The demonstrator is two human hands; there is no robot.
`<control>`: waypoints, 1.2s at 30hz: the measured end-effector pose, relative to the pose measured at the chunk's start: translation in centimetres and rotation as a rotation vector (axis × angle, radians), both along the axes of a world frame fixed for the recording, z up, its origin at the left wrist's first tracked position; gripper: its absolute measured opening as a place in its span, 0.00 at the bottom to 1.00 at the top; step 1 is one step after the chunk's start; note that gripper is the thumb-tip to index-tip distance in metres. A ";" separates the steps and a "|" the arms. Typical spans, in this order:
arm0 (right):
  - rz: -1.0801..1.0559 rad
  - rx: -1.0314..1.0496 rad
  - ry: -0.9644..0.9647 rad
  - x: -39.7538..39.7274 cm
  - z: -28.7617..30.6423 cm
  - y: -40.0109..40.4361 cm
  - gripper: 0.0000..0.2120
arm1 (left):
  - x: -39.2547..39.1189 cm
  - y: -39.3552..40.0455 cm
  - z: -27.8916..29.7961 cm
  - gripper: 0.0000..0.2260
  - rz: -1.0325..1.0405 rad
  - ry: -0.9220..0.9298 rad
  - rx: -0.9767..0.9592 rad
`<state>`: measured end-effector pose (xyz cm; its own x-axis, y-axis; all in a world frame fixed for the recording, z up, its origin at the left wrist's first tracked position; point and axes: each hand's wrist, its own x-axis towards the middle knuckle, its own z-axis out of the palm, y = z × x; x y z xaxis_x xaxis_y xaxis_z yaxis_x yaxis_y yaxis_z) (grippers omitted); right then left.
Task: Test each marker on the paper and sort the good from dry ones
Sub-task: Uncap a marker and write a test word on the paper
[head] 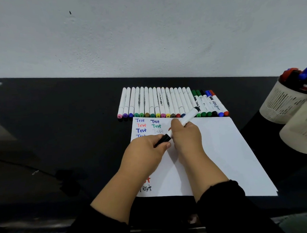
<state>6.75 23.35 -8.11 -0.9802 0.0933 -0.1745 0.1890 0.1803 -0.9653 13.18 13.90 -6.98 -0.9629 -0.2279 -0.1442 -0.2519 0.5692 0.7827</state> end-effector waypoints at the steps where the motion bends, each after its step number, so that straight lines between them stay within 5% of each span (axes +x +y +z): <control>1: 0.001 -0.002 -0.005 0.0 0.0 0.0 0.12 | 0.0 0.0 0.1 0.11 -0.005 -0.006 0.009; 10: 0.033 -0.061 -0.007 0.1 0.2 -0.4 0.12 | 0.2 -0.9 0.3 0.04 -0.008 -0.029 0.254; 18: -0.016 -0.061 -0.019 -0.1 -0.3 -1.2 0.12 | 0.3 -0.5 0.0 0.12 0.002 -0.002 -0.022; 21: 0.009 -0.063 -0.029 -0.1 0.1 -1.2 0.12 | 0.4 -1.0 0.4 0.05 0.000 -0.016 0.105; 29: 0.066 -0.074 -0.034 0.0 0.5 -1.4 0.11 | 0.7 -1.7 0.6 0.08 0.022 -0.020 0.335; 36: -0.113 -0.045 -0.073 -1.3 1.3 0.4 0.10 | 1.7 -1.9 0.3 0.06 0.053 -0.041 0.147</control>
